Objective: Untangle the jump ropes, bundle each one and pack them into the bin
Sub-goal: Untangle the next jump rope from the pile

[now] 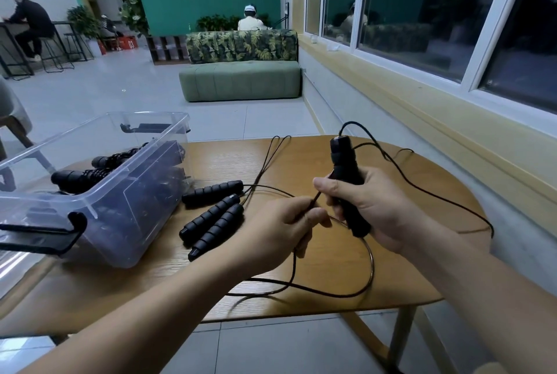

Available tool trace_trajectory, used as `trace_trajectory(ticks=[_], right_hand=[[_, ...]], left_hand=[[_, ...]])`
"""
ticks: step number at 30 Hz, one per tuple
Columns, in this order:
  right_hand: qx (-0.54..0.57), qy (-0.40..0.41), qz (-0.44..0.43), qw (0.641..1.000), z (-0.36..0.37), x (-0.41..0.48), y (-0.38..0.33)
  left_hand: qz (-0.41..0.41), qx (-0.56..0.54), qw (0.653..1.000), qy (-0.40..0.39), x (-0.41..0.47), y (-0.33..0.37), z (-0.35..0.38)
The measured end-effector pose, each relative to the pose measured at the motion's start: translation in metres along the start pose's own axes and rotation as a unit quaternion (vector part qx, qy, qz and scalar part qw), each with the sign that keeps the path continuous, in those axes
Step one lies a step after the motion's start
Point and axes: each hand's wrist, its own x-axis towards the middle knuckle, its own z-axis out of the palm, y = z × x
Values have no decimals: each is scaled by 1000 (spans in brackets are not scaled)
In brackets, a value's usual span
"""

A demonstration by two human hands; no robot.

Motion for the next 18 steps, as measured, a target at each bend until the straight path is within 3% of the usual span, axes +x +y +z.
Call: trace_trajectory(ticks=[5,8,12,18], right_hand=[[90,141,7,986,-25,11,-9],[123,163,9,979,-37,14,-10],[138,116,37,983,-27,8,-5],[47,-22,23,998,7,-4,3]], left_hand=[[-26,108,993,-51,-4,-2,-2],[-29,115,993,-11,-3,-4,-6],[-1,97,994,41,-3,-5,-10],[24,74,996,48,-1,-6,-8]])
